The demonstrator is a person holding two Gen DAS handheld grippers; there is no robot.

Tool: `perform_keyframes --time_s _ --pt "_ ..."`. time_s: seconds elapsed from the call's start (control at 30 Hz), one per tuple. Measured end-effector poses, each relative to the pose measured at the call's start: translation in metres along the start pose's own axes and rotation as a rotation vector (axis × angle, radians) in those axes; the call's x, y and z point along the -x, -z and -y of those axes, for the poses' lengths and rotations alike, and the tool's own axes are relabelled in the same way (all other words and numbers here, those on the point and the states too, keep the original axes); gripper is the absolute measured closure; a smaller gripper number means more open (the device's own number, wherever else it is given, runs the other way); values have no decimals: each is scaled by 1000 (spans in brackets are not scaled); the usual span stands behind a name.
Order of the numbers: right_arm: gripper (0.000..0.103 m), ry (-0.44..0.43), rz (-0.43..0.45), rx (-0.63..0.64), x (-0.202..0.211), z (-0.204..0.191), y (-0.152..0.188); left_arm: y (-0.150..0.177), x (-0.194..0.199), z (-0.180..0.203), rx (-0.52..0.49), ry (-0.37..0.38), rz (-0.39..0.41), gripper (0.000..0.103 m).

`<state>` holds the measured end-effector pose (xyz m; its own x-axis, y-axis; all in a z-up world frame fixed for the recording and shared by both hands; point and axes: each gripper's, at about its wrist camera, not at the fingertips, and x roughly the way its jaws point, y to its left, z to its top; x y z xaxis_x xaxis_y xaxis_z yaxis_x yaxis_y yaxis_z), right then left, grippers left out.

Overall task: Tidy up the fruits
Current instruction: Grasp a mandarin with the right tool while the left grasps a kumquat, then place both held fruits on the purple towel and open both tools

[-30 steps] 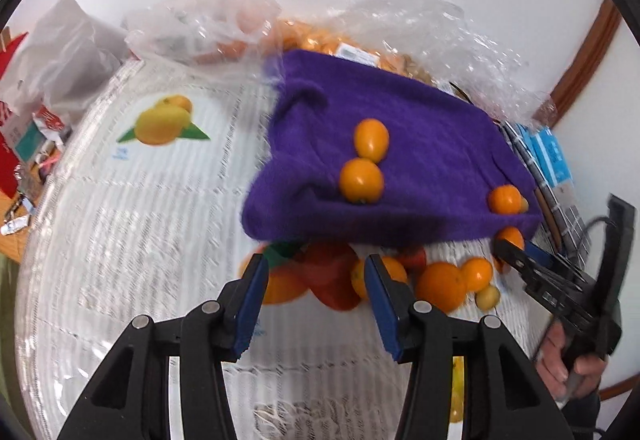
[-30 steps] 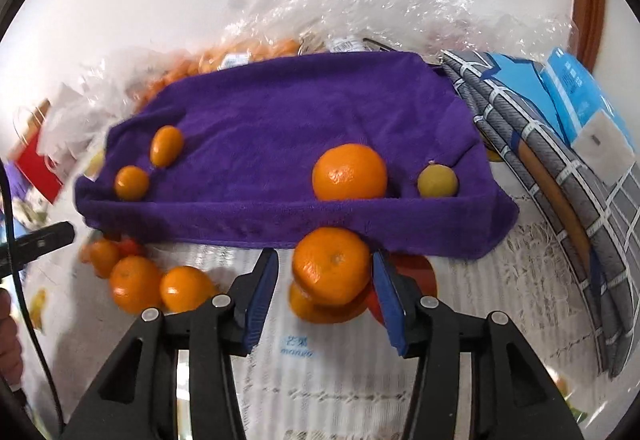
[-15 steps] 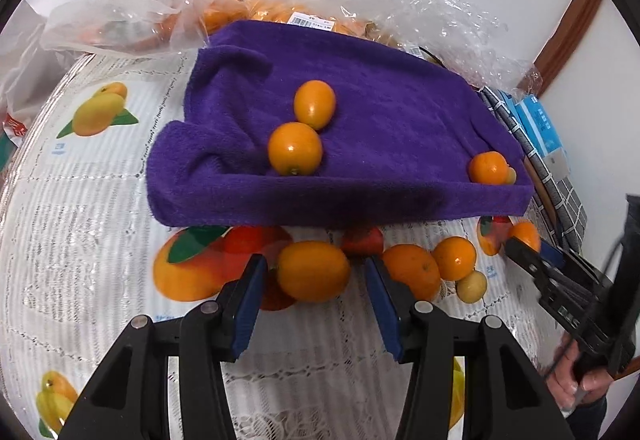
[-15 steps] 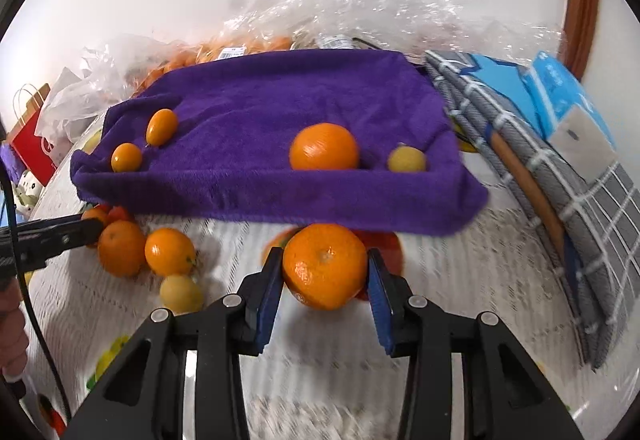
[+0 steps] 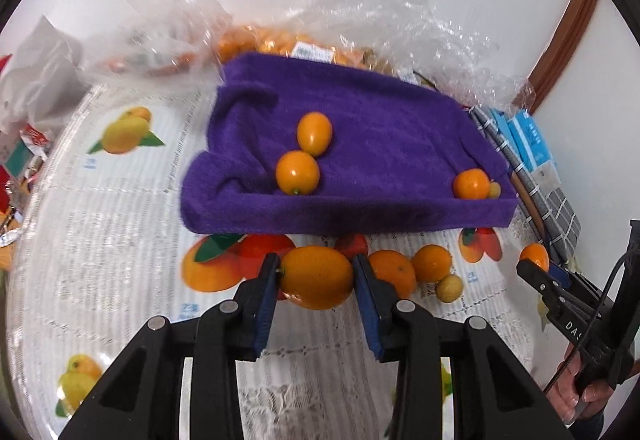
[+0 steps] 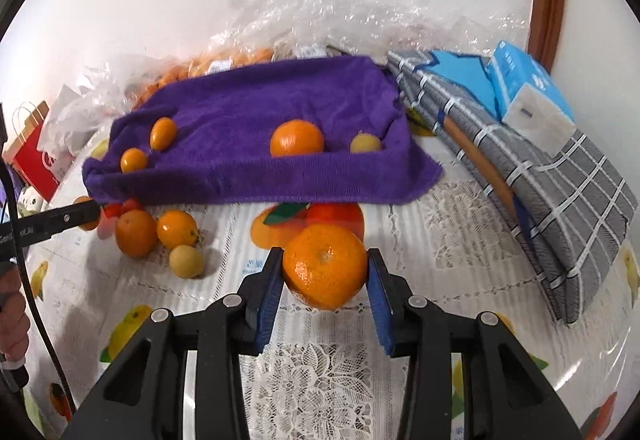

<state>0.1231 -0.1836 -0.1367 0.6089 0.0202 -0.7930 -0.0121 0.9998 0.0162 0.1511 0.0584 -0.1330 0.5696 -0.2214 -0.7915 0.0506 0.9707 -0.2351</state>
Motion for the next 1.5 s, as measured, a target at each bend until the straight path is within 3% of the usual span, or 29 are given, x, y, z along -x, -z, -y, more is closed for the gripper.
perform_keyframes --time_s 0.3,0.7,1.5 --pt "63 -6 65 21 31 -6 -25 -12 34 4 11 2 66 68" --pt "63 4 113 37 37 -11 -60 -39 40 3 25 9 104 68" --pt "63 25 92 7 -48 8 -115 -93 -33 -32 73 -30 66 68"
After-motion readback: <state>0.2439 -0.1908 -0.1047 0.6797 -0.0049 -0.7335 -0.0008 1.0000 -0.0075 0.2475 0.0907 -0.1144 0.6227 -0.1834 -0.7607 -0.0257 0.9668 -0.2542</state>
